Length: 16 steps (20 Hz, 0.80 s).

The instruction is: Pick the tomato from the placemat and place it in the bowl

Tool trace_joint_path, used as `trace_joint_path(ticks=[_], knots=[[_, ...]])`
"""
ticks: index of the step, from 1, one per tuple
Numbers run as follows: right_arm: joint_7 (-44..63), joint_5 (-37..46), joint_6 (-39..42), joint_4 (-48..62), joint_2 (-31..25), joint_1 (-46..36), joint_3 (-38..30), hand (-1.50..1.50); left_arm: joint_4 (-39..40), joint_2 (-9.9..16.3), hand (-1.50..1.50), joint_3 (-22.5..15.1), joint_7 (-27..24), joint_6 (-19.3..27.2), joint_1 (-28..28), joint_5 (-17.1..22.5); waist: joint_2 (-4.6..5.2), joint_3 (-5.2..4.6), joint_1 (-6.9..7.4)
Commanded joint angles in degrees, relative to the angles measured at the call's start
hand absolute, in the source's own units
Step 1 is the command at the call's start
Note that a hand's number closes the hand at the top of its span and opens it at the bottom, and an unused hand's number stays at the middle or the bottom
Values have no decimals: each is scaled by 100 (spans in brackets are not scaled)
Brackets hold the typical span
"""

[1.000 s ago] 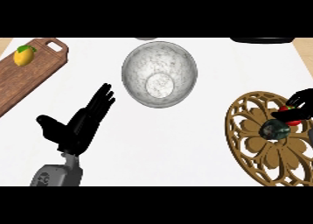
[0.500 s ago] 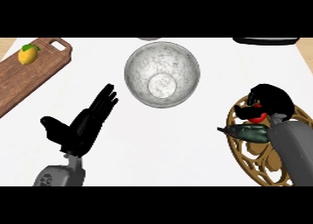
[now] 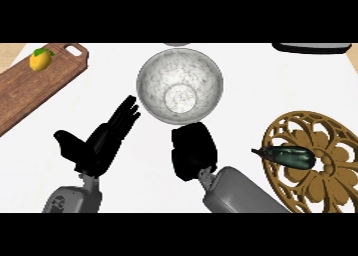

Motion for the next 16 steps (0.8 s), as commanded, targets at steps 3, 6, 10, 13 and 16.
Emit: trace_joint_path(ticks=[3, 6, 10, 13, 16], knots=[[1849, -562, 347, -2022, 246, -261, 1302, 150, -55, 84, 0, 162, 138, 34, -105, 61, -7, 14, -181], [2548, -458, 445, -2849, 250, -586, 1446, 150, -35, -83, 0, -4, 95, 230, 9, -145, 5, 16, -249], [3644, -600, 669, -3600, 250, -1377, 1545, 150, 52, -149, 0, 8, 172, 323, -244, -188, -12, 10, -262], [3842, -746, 988, -3788, 249, -1770, 1077, 150, -26, 59, 0, 150, 28, 29, -13, -3, 11, 11, -261], [3919, -947, 1039, -3817, 248, -2157, 593, 150, -22, -75, 0, 10, -121, 131, 122, -152, 12, 9, -267]])
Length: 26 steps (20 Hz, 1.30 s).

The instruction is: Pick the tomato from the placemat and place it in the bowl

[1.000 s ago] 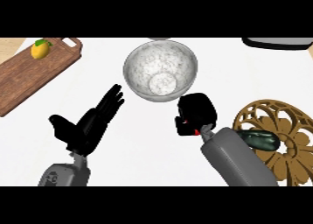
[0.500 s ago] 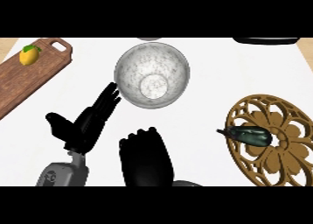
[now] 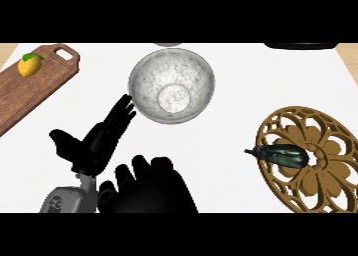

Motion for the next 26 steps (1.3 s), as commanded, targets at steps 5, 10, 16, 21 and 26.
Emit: trace_joint_path(ticks=[5, 10, 16, 21, 26], knots=[[973, -394, 194, 353, 103, -1006, -797, 150, -155, -95, 0, -230, -135, 0, 327, -159, 22, 2, 28], [97, -187, 48, 1330, 105, -1238, -1541, 150, -198, 28, 0, -35, 36, -91, 211, 18, 49, 5, 18], [-1158, 99, -909, 2412, 91, -933, -2057, 150, -53, 29, 0, -17, -51, -91, 169, -41, 69, 8, 16], [-2076, 133, -1522, 4410, 106, -1942, -2728, 150, -96, 86, 0, 140, 16, -103, -91, 44, 95, 4, 118], [-2902, 654, -2307, 5708, 60, -1683, -2647, 150, -409, -130, 0, -261, 6, 30, 242, -215, 107, 6, 145]])
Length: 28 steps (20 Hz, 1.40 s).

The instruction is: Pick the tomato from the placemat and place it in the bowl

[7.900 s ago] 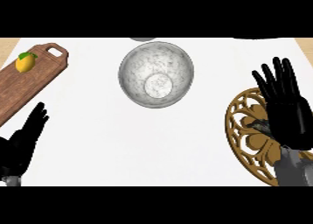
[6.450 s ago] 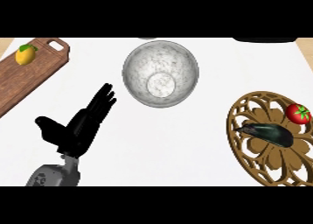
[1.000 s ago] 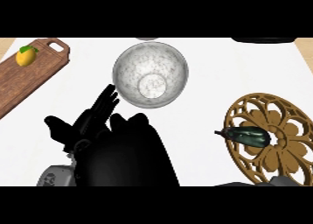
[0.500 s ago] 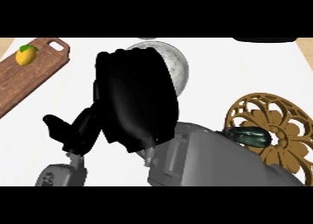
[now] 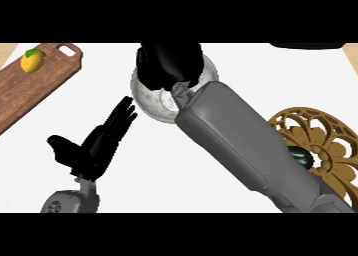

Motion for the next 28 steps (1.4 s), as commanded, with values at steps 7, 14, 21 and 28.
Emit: trace_joint_path(ticks=[7, 14, 21, 28], knots=[[-762, 63, -506, 3009, 64, -562, -705, 150, -90, 24, 0, 11, 240, -41, -224, 46, 55, -1, 124], [-1701, -673, -1375, 3987, 66, -752, -1397, -150, 27, 17, 0, 85, 38, -107, -87, 99, 80, 3, 197], [-3022, -2084, -2808, 2972, 67, -168, -2382, -150, 115, 19, 0, 71, 27, -132, -163, 72, 59, 24, 173], [-4504, -3706, -2505, 1252, 67, 906, -2253, -150, 376, 69, 0, 264, -188, -111, -79, 75, -77, 11, -162]])
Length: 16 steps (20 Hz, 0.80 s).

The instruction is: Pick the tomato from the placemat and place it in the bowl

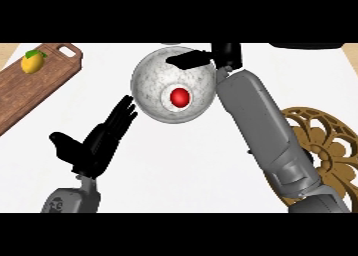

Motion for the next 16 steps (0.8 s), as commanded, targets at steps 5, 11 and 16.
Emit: trace_joint_path(ticks=[5, 11, 16], knots=[[-470, -1392, 452, -2771, 2, 1958, 812, -150, 96, 114, 0, 313, -8, 127, -23, 33, -143, -8, -408], [-444, -1305, 882, -5222, -253, 3826, 1376, -150, -87, 162, 0, 331, 12, 116, 420, 73, -200, -10, -609], [-1155, -1267, 1163, -6695, -770, 6058, 2063, 150, -91, 186, 0, 382, -85, 109, 393, 66, -158, -7, -697]])
